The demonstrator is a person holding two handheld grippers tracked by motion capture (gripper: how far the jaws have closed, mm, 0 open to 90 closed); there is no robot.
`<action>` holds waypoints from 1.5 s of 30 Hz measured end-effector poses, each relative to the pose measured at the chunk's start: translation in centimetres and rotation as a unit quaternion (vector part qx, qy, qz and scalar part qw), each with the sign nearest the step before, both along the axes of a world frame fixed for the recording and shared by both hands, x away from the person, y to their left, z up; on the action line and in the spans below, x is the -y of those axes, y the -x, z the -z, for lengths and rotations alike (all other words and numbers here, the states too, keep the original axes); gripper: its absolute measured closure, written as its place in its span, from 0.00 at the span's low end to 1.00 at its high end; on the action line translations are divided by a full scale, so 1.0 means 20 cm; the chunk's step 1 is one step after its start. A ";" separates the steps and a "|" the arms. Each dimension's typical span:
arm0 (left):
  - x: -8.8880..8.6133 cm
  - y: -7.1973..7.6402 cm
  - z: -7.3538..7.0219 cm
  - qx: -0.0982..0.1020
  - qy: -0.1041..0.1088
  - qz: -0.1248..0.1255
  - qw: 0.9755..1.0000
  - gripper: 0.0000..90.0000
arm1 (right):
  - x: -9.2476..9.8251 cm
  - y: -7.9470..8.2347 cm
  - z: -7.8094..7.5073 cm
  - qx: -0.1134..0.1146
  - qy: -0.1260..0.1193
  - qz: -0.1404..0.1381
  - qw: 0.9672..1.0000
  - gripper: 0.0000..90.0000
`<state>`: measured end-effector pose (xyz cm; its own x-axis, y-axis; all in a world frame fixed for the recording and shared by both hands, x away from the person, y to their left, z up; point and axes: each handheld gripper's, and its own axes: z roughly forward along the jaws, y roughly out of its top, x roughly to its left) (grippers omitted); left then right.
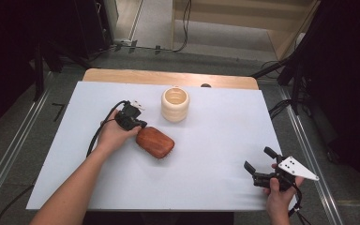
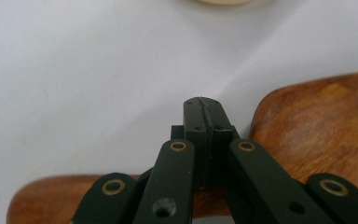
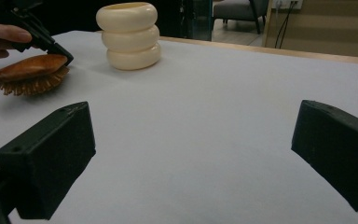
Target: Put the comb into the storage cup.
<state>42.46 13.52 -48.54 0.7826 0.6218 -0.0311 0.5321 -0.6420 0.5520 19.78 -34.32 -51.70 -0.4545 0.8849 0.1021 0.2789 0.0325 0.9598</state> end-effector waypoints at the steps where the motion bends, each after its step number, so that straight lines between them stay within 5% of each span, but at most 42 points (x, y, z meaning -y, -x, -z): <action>1: 0.00 0.00 0.00 0.000 0.000 0.000 1.000 1.00 | 0.00 0.00 0.00 0.000 0.000 0.000 1.000 0.00; 17: -0.17 0.17 -0.01 -0.008 0.003 -0.001 1.000 1.00 | 0.00 0.00 0.00 -0.001 0.003 0.000 1.000 0.00; 35: -0.22 0.38 -0.02 -0.020 0.024 0.023 0.999 0.99 | -0.01 0.00 0.00 -0.003 0.004 0.001 1.000 0.00; 39: -0.25 0.40 -0.02 -0.008 0.040 0.007 0.999 0.91 | -0.01 0.00 0.00 -0.004 0.004 0.002 1.000 0.00; 42: -0.29 0.41 -0.06 -0.008 0.072 -0.018 0.997 0.72 | -0.01 0.00 0.00 -0.003 0.003 0.002 1.000 0.00; 45: -0.30 0.41 -0.08 -0.014 0.068 -0.015 0.997 0.53 | -0.01 0.00 0.00 -0.004 0.003 0.002 1.000 0.00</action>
